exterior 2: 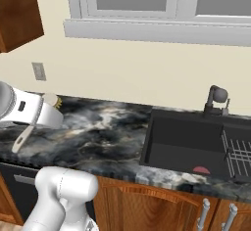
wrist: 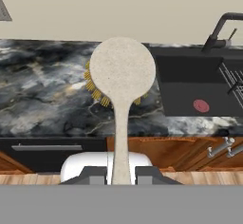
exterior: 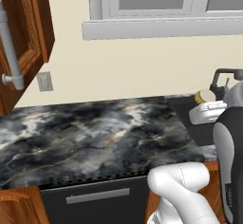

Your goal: Locate and retrieve the bar soap and dish brush from the cabinet. Place them next to the sink.

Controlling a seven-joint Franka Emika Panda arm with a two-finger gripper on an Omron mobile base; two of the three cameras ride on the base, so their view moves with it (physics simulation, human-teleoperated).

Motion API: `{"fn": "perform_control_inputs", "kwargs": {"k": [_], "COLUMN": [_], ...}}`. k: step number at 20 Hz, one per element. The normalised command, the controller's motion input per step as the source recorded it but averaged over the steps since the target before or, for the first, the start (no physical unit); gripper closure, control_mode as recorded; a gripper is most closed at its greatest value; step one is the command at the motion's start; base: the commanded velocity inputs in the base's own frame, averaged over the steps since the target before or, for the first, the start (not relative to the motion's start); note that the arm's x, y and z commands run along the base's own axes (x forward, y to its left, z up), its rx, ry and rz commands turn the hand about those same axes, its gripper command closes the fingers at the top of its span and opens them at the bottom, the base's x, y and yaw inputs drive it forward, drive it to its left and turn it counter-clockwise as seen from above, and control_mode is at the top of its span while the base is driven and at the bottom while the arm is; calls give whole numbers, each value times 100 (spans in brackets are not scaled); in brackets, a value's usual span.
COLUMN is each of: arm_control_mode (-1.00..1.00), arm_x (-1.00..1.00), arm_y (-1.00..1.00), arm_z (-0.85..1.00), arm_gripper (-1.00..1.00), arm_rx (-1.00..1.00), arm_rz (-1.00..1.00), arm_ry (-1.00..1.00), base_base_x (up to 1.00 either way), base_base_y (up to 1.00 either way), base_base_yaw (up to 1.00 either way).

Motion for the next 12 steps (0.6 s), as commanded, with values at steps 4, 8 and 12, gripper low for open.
{"fn": "perform_control_inputs", "kwargs": {"k": [4, 8, 12], "arm_control_mode": [100, 100, -100], "arm_x": [0, 0, 22], "arm_y": [0, 0, -8], "arm_z": [0, 0, -6], "arm_gripper": [100, 100, 100], "arm_rx": [0, 0, 0], "arm_rz": [0, 0, 1], "arm_ry": [0, 0, 0], "base_base_x": [8, 0, 0], "base_base_y": [-4, -2, 0], "base_base_yaw": [3, 1, 0]}}
